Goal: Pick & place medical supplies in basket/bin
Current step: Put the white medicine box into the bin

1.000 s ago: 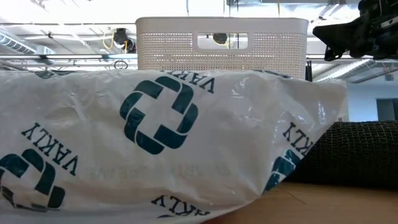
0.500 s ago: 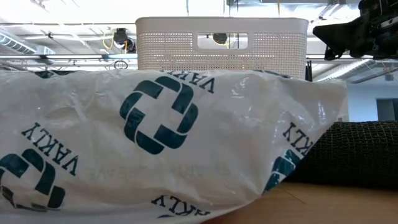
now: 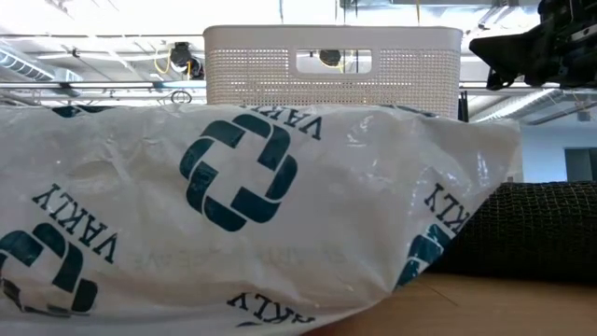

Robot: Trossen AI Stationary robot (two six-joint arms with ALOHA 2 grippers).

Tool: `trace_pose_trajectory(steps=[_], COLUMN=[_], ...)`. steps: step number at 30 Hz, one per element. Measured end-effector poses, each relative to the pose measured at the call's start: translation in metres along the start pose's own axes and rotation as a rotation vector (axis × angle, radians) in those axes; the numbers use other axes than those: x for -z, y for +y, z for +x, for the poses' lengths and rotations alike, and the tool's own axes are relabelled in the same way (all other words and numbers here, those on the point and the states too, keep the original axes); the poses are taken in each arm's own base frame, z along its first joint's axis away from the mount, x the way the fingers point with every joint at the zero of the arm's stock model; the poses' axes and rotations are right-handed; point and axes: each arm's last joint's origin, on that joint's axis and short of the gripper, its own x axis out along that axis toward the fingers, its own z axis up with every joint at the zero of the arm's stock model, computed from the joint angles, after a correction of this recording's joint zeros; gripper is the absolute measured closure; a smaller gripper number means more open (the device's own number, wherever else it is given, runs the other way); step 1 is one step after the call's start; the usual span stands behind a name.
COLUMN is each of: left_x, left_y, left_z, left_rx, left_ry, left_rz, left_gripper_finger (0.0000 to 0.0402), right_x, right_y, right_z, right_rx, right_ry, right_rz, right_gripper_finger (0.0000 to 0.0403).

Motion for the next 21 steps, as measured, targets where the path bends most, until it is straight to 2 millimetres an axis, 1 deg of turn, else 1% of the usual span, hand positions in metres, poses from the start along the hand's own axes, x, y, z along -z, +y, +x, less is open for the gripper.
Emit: trace_pose_trajectory(steps=[2, 5, 6, 9, 13, 18, 21], left_x=[-0.008, -0.014, -0.017, -0.024, -0.029, -0.032, -0.034], left_y=[0.0, 0.001, 0.001, 0.003, 0.005, 0.005, 0.003], left_z=[-0.001, -0.001, -0.002, -0.005, -0.006, -0.007, -0.007], left_rx=[0.034, 0.1, 0.11, 0.098, 0.09, 0.053, 0.08], left_ry=[0.033, 0.11, 0.11, 0.07, 0.051, 0.001, -0.016], left_rz=[-0.04, -0.091, -0.11, -0.124, -0.132, -0.174, -0.191], left_gripper_finger=[0.0354, 0.0354, 0.0354, 0.0354, 0.0355, 0.0353, 0.033], right_x=[0.0, 0.0, 0.0, 0.0, 0.0, 0.0, 0.0], right_y=[0.0, 0.0, 0.0, 0.0, 0.0, 0.0, 0.0], right_z=[0.0, 0.0, 0.0, 0.0, 0.0, 0.0, 0.0], right_rx=[0.0, -0.002, -0.002, -0.002, -0.002, -0.003, -0.003], right_ry=[0.0, 0.001, 0.001, 0.001, -0.001, -0.001, -0.001], right_rz=[0.002, 0.003, 0.003, 0.003, 0.007, 0.082, 0.124], right_gripper_finger=[0.0403, 0.0403, 0.0403, 0.0403, 0.0403, 0.0403, 0.0403])
